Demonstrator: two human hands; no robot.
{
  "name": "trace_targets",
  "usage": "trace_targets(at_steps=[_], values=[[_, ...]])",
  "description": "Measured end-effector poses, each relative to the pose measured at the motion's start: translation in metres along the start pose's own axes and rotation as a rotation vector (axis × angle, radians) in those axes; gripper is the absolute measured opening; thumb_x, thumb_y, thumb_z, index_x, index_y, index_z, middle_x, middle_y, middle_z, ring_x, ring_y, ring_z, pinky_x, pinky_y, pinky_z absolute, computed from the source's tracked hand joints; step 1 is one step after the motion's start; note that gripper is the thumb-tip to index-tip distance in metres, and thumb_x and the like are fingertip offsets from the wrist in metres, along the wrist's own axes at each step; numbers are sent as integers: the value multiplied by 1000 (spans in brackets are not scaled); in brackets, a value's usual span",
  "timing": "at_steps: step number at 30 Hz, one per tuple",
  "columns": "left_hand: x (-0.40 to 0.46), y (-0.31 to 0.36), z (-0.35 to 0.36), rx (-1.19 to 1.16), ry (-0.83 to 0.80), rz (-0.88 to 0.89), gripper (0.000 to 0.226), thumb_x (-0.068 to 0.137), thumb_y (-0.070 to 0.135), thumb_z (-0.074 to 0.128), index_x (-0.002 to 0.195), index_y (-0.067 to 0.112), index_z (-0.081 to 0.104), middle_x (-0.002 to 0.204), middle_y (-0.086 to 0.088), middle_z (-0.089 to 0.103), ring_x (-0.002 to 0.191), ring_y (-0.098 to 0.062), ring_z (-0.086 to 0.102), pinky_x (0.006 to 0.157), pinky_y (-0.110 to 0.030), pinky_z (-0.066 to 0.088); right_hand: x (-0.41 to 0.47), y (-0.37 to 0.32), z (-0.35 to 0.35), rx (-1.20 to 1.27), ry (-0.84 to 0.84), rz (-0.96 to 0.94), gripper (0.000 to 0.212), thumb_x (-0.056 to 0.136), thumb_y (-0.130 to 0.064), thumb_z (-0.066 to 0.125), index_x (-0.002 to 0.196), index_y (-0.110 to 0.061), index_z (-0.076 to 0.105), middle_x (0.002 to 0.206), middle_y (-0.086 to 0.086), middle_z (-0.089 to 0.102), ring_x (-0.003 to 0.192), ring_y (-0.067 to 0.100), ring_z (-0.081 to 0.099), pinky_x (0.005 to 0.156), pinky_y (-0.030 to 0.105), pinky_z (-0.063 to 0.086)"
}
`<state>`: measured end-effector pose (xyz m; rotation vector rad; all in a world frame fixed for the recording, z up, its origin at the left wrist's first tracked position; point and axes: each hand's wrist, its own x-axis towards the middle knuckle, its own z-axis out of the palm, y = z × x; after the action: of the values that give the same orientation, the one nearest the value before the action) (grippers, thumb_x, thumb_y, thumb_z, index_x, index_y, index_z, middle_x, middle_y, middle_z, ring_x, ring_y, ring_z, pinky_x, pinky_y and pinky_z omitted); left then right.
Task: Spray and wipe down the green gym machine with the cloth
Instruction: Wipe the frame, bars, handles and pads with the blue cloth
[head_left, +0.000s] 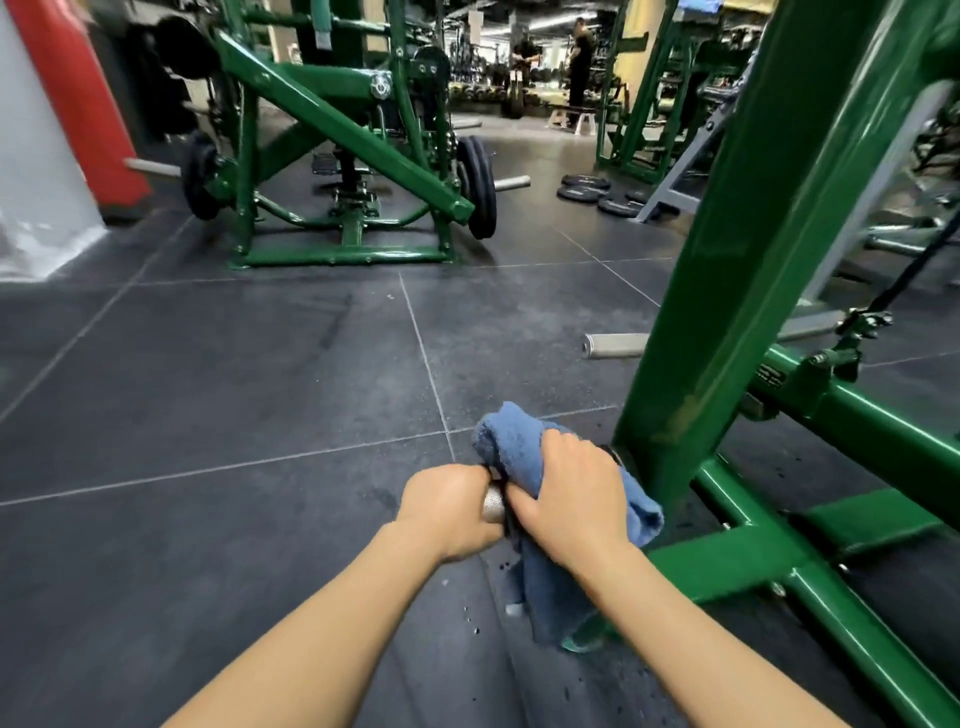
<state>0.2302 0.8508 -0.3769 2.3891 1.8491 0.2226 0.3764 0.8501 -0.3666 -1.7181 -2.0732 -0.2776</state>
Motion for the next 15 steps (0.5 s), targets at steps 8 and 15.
trace_targets(at_steps=[8,15], values=[[-9,-6,8,18,78,-105,28,76,43,58,80,19,45,88,0,65,83,-26,60,59,-30,35,29,-4,3,-20,-179,-8,29,79,-46,47,83,-18,43,89,5,64,88,31,60,68,37,33],[-9,-3,3,18,89,-97,25,75,38,60,79,19,45,88,-2,63,82,-27,59,60,-31,34,62,-12,4,40,-434,112,24,79,-41,49,83,-18,54,97,5,69,92,28,63,66,30,36]])
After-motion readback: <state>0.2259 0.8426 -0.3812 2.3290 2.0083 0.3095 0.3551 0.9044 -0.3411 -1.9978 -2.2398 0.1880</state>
